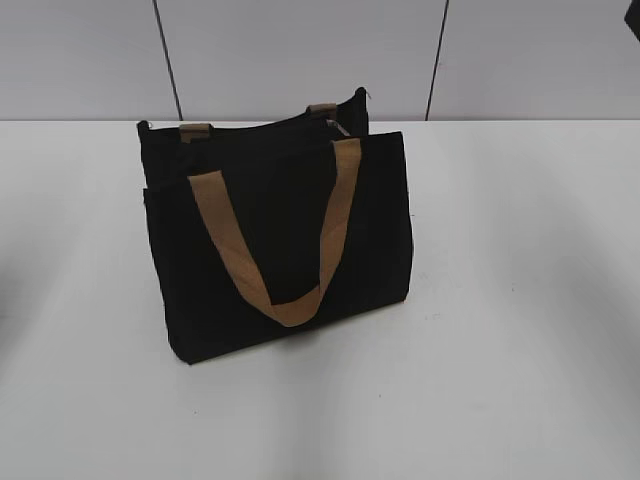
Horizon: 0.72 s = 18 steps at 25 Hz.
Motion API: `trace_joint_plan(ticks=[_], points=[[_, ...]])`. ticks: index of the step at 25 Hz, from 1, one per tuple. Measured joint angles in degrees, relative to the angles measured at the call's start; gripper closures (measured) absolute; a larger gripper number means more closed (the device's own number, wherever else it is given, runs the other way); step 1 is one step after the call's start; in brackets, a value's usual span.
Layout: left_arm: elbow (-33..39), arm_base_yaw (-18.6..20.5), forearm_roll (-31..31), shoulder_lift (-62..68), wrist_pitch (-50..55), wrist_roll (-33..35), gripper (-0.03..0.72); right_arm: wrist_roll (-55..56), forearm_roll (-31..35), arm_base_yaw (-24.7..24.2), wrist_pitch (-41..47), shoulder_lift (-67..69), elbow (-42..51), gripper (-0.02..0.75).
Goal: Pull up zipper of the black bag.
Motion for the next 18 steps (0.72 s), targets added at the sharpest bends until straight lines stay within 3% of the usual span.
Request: trace_joint_plan(ticks=[6,11,18], points=[[0.0,-0.1,-0.1,-0.2,0.5,13.0,0.26,0.0,2.8,0.0,-6.6,-8.3,11.5,0.314],[0.0,-0.1,-0.1,-3.1,10.3,14.6,0.262,-2.5,9.3,0.0,-9.8,-17.4,22.2,0.314],[0.0,-0.1,0.4,-4.7,26.9,14.8,0.264,-5.9,12.0,0.0,-10.4,-31.5,36.5,0.314]])
